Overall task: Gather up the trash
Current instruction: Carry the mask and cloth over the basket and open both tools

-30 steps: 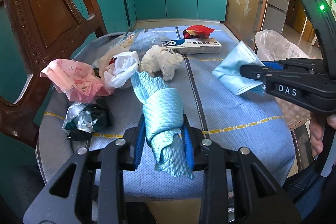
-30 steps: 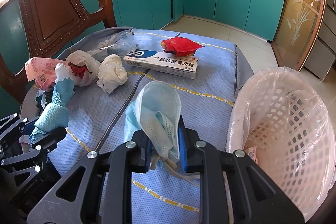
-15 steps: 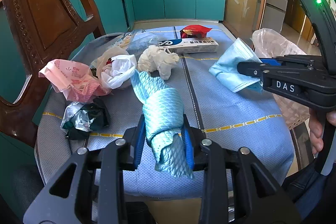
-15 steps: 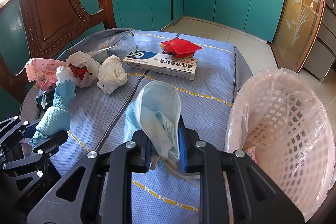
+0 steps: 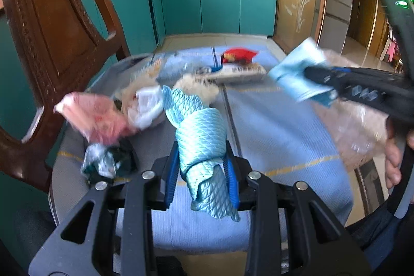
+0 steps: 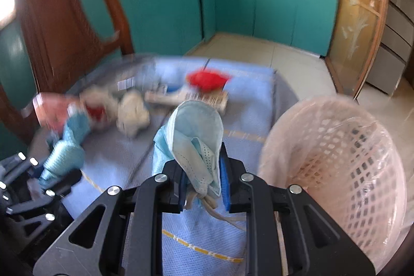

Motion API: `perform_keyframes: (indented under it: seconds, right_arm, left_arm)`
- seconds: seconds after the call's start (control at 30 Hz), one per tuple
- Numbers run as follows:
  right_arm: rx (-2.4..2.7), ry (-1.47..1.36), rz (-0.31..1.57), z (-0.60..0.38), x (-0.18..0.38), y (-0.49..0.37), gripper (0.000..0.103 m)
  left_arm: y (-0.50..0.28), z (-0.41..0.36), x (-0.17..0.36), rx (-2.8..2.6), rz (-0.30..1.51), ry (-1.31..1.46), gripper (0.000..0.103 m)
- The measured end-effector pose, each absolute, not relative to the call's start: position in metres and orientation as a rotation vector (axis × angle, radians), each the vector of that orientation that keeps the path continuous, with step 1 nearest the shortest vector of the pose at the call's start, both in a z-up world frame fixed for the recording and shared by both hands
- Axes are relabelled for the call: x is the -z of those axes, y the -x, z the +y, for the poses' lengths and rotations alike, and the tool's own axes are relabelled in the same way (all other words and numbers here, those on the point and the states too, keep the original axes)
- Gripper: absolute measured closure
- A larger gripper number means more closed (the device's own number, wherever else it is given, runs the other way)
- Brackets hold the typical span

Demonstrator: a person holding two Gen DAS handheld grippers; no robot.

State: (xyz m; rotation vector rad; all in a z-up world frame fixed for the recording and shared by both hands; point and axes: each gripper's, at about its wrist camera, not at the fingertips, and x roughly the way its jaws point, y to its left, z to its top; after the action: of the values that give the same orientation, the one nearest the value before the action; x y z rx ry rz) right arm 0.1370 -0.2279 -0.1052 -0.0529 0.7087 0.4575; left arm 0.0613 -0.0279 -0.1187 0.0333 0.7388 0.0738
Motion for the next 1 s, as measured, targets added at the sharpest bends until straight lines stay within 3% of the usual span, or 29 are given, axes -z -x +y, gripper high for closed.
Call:
perform_keyframes:
  seconds: [0.17, 0.37, 0.53, 0.57, 0.6, 0.63, 0.7, 0.77, 1.0]
  right_arm:
    - [-0.344, -0.089, 0.617, -0.296, 0.076, -0.137, 0.081]
    - [-0.127, -0.205, 0.705, -0.373, 0.093, -0.148, 0.08]
    - [-0.001, -0.29, 0.833, -0.411, 0.123, -0.16, 0.063]
    - [0.02, -0.305, 0.837, -0.416, 0.125, -0.159, 0.052]
    - [0.042, -0.32, 0.833, -0.42, 0.124, -0.159, 0.043]
    - [0.056, -0.339, 0.825, -0.425, 0.125, -0.158, 0.041]
    - [0.059, -0.361, 0.818, -0.429, 0.127, -0.158, 0.039]
    - [0.075, -0.373, 0.816, -0.432, 0.128, -0.158, 0.035]
    - [0.029, -0.352, 0.782, -0.419, 0.12, -0.155, 0.034]
  left_arm:
    - [-0.083, -0.04, 0.097, -0.008, 0.697, -0.01, 0.07]
    - [-0.12, -0.099, 0.085, 0.184, 0.689, -0.021, 0.07]
    - [-0.154, -0.161, 0.09, 0.354, 0.721, -0.092, 0.067]
    - [-0.161, -0.174, 0.093, 0.387, 0.737, -0.089, 0.066]
    - [-0.166, -0.183, 0.095, 0.416, 0.75, -0.083, 0.064]
    - [-0.171, -0.191, 0.099, 0.451, 0.764, -0.081, 0.061]
    - [-0.174, -0.204, 0.104, 0.487, 0.772, -0.083, 0.037]
    - [-0.172, -0.209, 0.106, 0.482, 0.763, -0.08, 0.024]
    - [-0.143, -0.155, 0.094, 0.113, 0.629, -0.186, 0.02]
